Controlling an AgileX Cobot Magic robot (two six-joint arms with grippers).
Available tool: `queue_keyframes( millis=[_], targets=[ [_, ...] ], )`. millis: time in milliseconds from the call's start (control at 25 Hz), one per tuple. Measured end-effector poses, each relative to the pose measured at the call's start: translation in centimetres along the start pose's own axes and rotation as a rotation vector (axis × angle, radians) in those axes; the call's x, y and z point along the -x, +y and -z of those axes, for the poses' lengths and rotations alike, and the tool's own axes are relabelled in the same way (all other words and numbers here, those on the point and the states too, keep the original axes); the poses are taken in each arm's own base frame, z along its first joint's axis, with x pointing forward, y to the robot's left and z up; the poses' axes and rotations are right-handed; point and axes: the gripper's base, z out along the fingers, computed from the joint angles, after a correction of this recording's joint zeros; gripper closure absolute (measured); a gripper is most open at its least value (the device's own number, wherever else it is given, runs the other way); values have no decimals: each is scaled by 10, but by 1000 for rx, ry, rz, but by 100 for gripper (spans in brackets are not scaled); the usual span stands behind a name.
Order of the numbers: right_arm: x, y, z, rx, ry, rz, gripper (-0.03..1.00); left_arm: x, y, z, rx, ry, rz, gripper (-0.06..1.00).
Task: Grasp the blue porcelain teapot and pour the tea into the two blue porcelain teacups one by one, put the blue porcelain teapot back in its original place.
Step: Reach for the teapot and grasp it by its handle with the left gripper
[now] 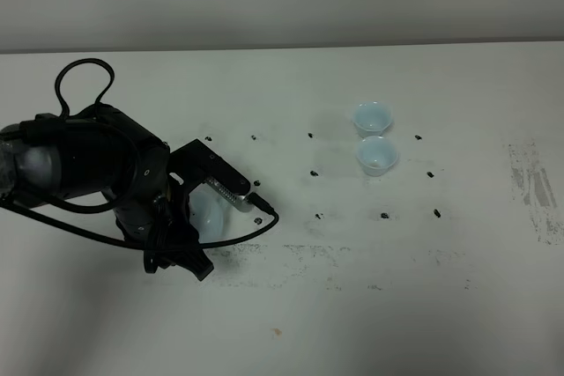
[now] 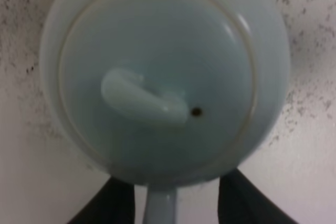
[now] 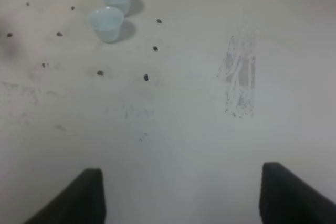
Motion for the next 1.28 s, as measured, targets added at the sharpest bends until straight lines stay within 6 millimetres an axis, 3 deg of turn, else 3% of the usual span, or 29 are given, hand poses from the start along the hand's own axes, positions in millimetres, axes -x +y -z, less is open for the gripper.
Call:
queue_keyframes(
  millis=[1280],
  targets=[
    [0,0,0,0,0,0,38,-2,0,0,-2,22,22,58]
  ],
)
